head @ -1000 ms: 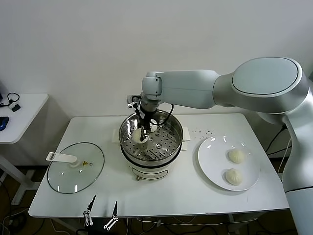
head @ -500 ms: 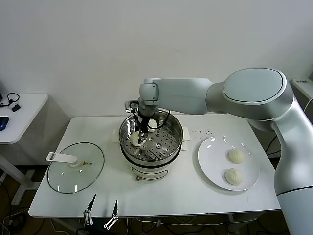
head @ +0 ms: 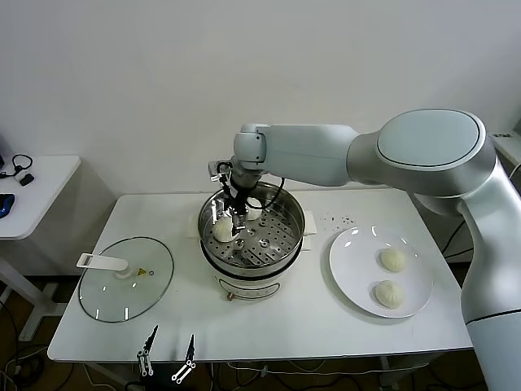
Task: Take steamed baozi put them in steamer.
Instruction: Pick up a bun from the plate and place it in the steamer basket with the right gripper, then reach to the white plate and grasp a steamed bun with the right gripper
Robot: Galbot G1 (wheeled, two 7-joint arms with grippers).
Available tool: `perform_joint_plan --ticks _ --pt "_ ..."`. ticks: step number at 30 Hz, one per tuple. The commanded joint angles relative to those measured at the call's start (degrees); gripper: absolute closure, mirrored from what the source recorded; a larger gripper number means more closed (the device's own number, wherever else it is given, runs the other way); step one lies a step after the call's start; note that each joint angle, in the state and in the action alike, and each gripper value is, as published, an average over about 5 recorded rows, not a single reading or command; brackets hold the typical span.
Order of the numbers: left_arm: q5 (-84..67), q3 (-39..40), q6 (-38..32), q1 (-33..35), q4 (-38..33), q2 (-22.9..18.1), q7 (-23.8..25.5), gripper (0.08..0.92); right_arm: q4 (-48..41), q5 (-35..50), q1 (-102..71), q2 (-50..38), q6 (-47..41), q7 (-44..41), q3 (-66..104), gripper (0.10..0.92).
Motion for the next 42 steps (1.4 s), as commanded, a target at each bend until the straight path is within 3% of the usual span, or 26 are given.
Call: perform_joint_plan --ticks 1,13,25,42 --pt "0.09 -0.05 0.09 0.37 -0.53 -0.11 -0.03 0.177 6.68 1.03 9.02 -6.58 2.35 -5.52 -3.2 0.203" --pt "0.91 0.29 -0.09 1.17 -0.81 -0.31 -0.29 0.177 19.5 -5.16 19.1 -23.58 9.59 -10.37 -10.96 0.203" --pt "1.15 0.52 -0.1 1.29 -0.77 -0.29 -0.34 0.177 26.05 -15.34 21.38 -36.5 11.58 -9.85 -19.53 0.203" --pt "1.31 0.42 -0.31 1.24 -0.43 -0.49 -0.58 0.177 25.82 -24.89 9.53 -49.08 9.53 -5.83 -17.63 0.203"
